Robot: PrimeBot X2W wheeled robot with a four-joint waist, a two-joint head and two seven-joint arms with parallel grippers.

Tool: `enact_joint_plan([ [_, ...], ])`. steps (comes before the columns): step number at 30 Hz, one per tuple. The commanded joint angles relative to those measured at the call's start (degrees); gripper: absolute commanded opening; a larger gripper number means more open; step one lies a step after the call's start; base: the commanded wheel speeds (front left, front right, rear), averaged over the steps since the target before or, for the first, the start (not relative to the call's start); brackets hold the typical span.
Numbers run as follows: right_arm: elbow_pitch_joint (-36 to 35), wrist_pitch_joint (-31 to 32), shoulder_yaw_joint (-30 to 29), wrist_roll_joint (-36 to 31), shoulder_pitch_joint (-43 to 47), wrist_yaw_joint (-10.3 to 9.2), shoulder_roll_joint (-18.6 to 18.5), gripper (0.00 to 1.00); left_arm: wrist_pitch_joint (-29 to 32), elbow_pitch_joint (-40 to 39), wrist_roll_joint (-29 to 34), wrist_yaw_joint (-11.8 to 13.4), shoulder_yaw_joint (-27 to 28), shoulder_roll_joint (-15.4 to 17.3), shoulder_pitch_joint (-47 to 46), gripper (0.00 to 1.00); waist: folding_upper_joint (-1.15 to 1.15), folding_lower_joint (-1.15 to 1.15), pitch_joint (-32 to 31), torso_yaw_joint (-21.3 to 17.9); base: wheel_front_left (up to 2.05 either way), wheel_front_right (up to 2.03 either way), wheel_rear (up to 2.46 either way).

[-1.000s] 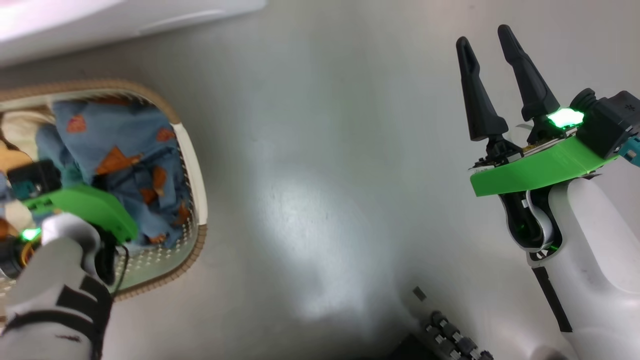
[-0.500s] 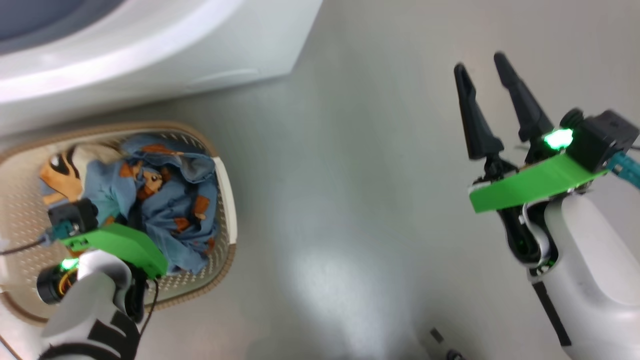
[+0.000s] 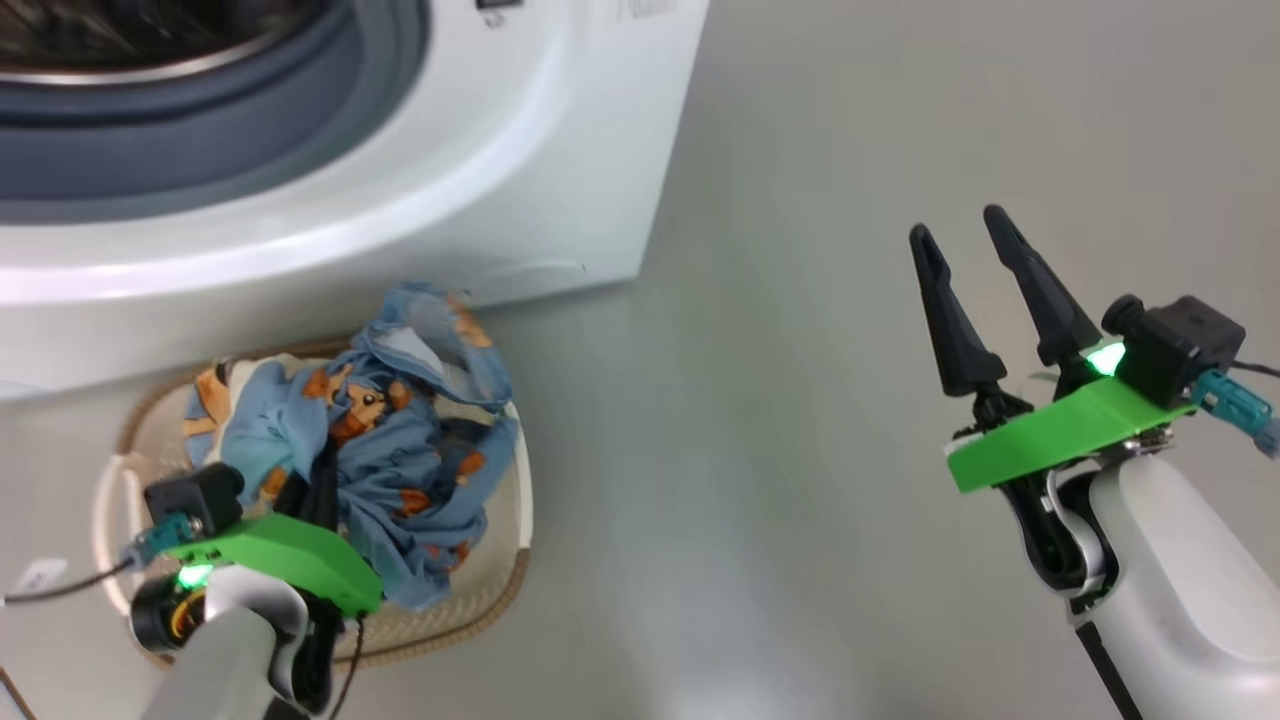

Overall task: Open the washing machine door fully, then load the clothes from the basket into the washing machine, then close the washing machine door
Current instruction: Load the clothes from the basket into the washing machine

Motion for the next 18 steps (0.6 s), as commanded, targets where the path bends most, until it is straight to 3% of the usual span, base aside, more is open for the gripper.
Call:
enact_joint_plan([
  [1, -0.9, -0.5, 0.6, 0.8, 2.1, 0.32, -0.7, 1.00, -0.8, -3.2, 0.7, -0.3, 2.5, 0.9, 2.4, 0.00, 0.00, 0.00, -5.1, 2.5, 0.00, 0.00, 0.00],
  [7, 0.0, -0.5, 0.7, 1.1, 4.7, 0.32, -1.4, 1.00, -0.8, -12.8, 3.1, -0.2, 5.8, -0.5, 8.5, 0.00, 0.00, 0.00, -10.7, 4.1, 0.00, 0.00, 0.00],
  [18, 0.9, -0.5, 0.6, 1.5, 7.6, 0.32, -2.2, 1.00, -0.8, -27.1, 7.5, 2.8, 8.9, -1.8, 15.8, 0.00, 0.00, 0.00, -16.2, 5.4, 0.00, 0.00, 0.00],
])
